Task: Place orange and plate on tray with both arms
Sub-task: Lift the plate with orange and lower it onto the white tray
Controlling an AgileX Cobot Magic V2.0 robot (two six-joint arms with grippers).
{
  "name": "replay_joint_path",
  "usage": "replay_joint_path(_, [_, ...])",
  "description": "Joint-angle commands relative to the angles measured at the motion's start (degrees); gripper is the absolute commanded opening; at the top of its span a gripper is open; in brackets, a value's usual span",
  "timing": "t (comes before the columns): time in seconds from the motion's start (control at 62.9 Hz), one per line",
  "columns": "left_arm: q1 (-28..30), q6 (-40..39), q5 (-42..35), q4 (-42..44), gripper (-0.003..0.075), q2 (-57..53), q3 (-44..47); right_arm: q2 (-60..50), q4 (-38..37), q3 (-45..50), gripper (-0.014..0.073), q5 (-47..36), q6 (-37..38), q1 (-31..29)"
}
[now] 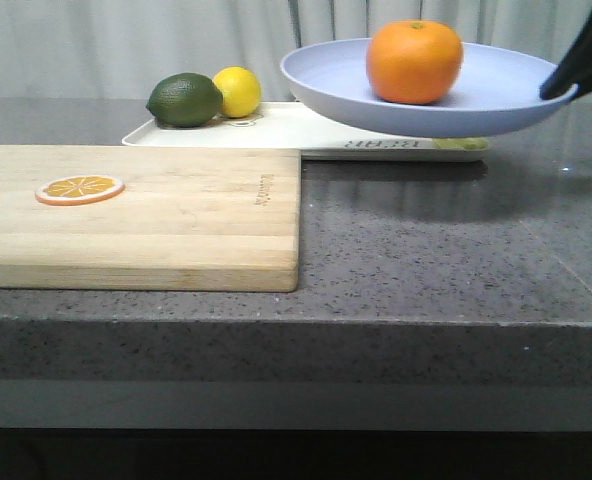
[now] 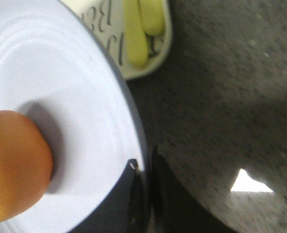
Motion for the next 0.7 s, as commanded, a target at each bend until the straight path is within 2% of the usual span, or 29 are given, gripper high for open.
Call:
replay_joint_path(0.0, [0.04, -0.01, -4.23, -0.14, 0.0673, -0.25, -1.49, 2.42, 1.11, -8.64, -0.0067, -0.44, 4.28, 2.10])
replay_joint_path(0.223, [0.04, -0.01, -4.23, -0.14, 0.0673, -0.25, -1.49, 15.97, -5.50, -29.11, -0.0067, 2.39, 14.70, 5.85])
replay_joint_path(0.397, [0.04, -0.01, -4.23, -0.14, 0.0673, -0.25, -1.49, 24.89, -7.30, -42.81, -0.0067, 5.53, 19.58, 6.78])
replay_joint_path(0.541, [0.04, -0.01, -4.23, -0.14, 0.0673, -0.25, -1.49, 30.14, -9.90, -50.87, -0.0067, 7.43, 23.50, 8.04])
replay_joint_path(0.684, [0.04, -0.01, -4.23, -0.14, 0.0673, -0.25, -1.49, 33.11, -12.72, -55.15, -0.0067, 7.94, 24.80, 9.28])
